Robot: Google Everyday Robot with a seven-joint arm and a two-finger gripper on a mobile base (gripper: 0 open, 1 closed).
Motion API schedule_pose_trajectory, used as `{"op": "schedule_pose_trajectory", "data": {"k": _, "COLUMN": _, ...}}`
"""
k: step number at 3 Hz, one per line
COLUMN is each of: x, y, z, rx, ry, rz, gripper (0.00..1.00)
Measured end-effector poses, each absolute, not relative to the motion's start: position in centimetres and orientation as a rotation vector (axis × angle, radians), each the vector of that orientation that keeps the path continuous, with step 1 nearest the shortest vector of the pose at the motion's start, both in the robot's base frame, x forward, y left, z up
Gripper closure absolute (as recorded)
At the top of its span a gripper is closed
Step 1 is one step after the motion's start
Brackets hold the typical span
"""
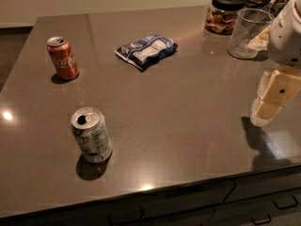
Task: Knock 7up can over
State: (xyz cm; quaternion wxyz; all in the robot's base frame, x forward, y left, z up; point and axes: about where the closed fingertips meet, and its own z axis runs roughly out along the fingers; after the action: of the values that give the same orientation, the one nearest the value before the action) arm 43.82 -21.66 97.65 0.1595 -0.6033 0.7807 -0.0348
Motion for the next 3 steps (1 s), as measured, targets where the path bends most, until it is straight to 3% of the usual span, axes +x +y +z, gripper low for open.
{"op": "schedule_pose_trajectory", "data": {"k": 2, "x": 43.8, "y": -20.3, "z": 97.3, "rx": -1.714, "ry": 2.201, "rz": 0.006, "gripper": 0.00}}
{"op": "schedule_pose_trajectory", "data": {"k": 3, "x": 43.5, "y": -15.7, "z": 96.1, "rx": -1.703, "ry": 2.107, "rz": 0.232, "gripper": 0.00}}
